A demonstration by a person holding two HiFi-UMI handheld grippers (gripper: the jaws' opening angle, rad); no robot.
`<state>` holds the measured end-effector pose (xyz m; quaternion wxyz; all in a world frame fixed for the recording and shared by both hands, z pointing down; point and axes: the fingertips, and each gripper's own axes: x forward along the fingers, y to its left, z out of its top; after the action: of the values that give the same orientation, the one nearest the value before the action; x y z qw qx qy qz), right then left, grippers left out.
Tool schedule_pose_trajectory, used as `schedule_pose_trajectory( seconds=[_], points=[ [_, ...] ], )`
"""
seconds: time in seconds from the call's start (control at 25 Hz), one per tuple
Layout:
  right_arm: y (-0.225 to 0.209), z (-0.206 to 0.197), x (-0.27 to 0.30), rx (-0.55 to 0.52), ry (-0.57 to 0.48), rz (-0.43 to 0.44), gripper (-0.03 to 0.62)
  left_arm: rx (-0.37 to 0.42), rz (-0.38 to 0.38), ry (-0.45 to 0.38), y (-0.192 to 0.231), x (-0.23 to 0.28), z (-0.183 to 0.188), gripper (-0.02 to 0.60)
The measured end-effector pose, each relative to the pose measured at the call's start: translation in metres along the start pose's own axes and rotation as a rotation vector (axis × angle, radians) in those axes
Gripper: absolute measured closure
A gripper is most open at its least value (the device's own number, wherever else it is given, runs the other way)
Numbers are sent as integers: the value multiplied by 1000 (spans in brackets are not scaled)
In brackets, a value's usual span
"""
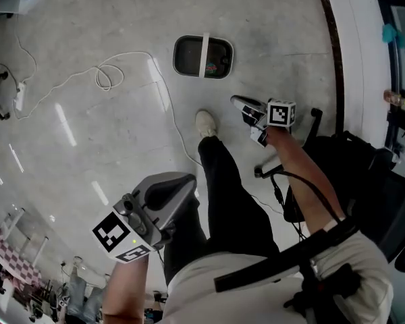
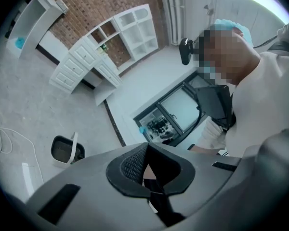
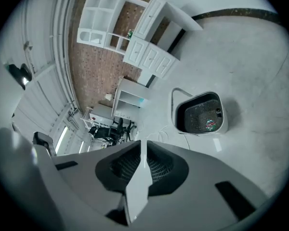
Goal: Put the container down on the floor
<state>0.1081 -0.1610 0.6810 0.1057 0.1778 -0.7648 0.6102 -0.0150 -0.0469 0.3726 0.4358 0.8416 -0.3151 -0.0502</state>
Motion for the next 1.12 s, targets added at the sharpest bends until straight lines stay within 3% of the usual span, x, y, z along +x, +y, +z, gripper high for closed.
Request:
schedule_pose_trajectory(
  seconds=[0.12, 0.28, 0.48, 0.64, 0.88, 1.12],
  points=[
    [56, -28, -23, -37, -30, 11, 572, 46, -21, 1, -40, -26, -4, 572],
    [147, -76, -48, -163, -7, 35, 576, 81, -36, 8, -93, -68, -22, 572],
    [267, -108, -74, -350, -6, 101, 576, 156, -54, 7, -142, -120, -48, 572],
    [354, -153, -97, -408, -8, 156, 577, 179, -56, 11, -179, -164, -71, 572],
    [449, -215, -115, -467, -37, 195, 577, 236, -63, -11, -215, -214, -79, 572],
    [508, -252, -132, -543, -69, 226, 577, 276, -79, -27, -242, -235, -85, 572]
  ],
)
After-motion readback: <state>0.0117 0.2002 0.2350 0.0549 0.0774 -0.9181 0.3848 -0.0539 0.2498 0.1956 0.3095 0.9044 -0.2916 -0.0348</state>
